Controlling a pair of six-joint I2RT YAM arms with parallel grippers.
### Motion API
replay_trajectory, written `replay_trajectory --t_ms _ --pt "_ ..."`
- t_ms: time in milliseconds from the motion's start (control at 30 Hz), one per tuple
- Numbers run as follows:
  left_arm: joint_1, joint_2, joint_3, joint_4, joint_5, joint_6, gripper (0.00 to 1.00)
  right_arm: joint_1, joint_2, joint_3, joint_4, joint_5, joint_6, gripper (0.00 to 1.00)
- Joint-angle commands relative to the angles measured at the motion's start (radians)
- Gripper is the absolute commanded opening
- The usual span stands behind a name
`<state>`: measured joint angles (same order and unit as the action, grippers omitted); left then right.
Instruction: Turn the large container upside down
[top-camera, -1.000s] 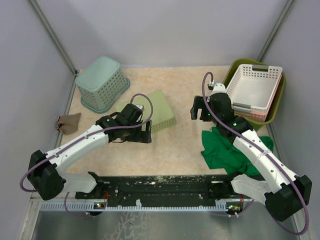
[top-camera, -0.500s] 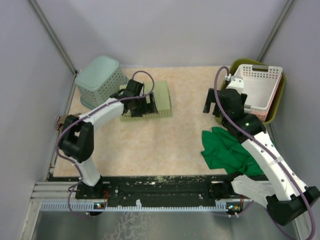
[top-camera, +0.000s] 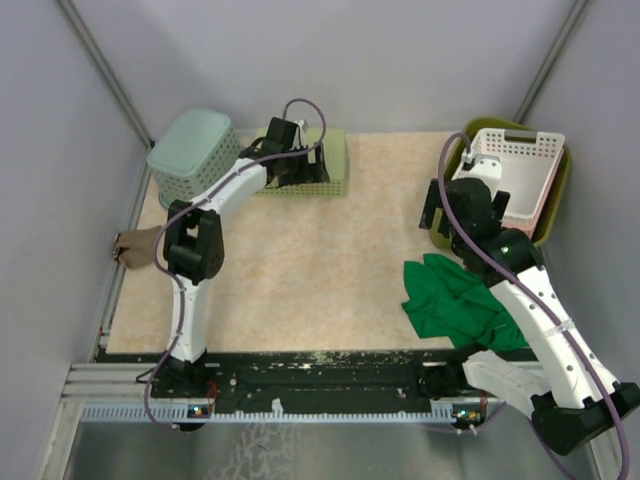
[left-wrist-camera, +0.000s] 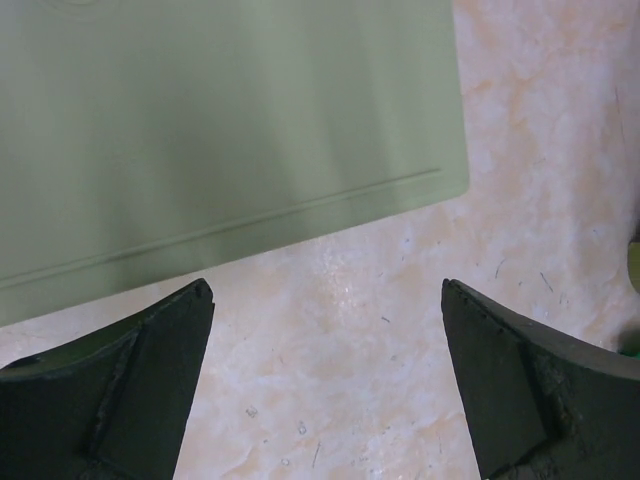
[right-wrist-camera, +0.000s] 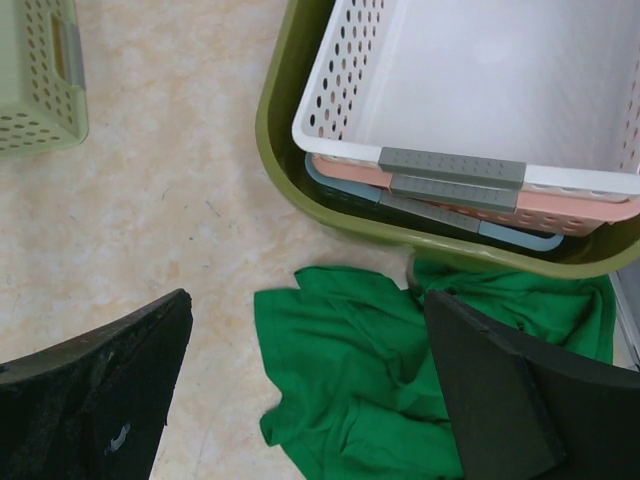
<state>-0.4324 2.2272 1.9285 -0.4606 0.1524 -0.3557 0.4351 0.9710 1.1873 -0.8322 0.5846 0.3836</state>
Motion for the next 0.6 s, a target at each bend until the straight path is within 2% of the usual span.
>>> replay_trajectory --t_ms 0,133,400,433,500,567 --pt "-0.005 -0.129 -0.043 -0.029 0.013 0.067 1.00 -0.004 -0.018 0.019 0.044 -0.051 -0.042 0.99" --pt "-0.010 -0.314 -0.250 -0.026 0.012 0.072 1.00 -0.040 0.015 0.042 0.040 -0.005 -0.035 0.99" --pt "-0.117 -0.681 -0.623 0.016 0.042 0.064 1.00 -0.251 0.213 0.181 0.047 -0.145 -0.013 0.99" --pt "-0.135 -0.708 -0.672 0.026 0.049 0.054 1.00 -0.279 0.238 0.203 0.052 -0.182 -0.009 0.97" --pt "-0.170 -0.747 -0.725 0.047 0.063 0.026 1.00 -0.342 0.299 0.246 0.058 -0.246 0.005 0.89" --pt "-0.207 -0.767 -0.760 0.070 0.078 -0.006 1.00 -0.382 0.363 0.292 0.056 -0.248 0.010 0.82"
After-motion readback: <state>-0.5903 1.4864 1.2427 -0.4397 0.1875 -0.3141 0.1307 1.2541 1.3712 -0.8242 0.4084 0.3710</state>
